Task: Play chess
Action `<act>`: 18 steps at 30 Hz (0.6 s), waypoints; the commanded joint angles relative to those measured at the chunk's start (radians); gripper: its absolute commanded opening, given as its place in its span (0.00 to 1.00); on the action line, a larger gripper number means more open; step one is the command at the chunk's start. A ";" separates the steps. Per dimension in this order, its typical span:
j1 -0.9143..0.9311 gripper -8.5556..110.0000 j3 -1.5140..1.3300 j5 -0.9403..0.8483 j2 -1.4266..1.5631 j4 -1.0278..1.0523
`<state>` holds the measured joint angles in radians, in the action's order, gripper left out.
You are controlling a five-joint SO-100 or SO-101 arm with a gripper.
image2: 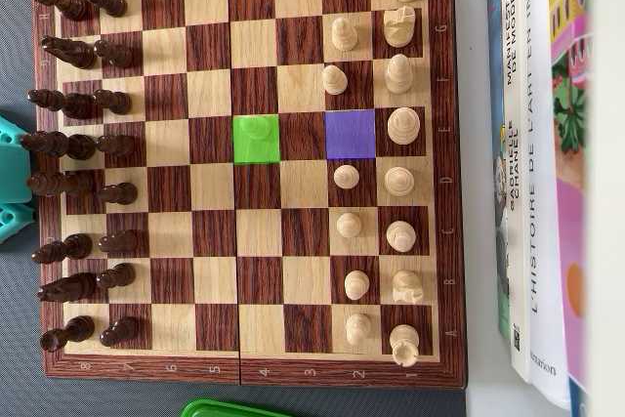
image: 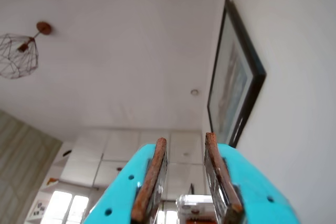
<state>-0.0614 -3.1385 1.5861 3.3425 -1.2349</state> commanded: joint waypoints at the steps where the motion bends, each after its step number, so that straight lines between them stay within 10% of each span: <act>1: 0.002 0.17 -0.020 -0.002 0.008 -0.077; 18: 0.008 0.17 -0.020 -0.003 0.008 -0.396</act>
<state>-0.0506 -3.1385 1.5861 3.3594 -1.6030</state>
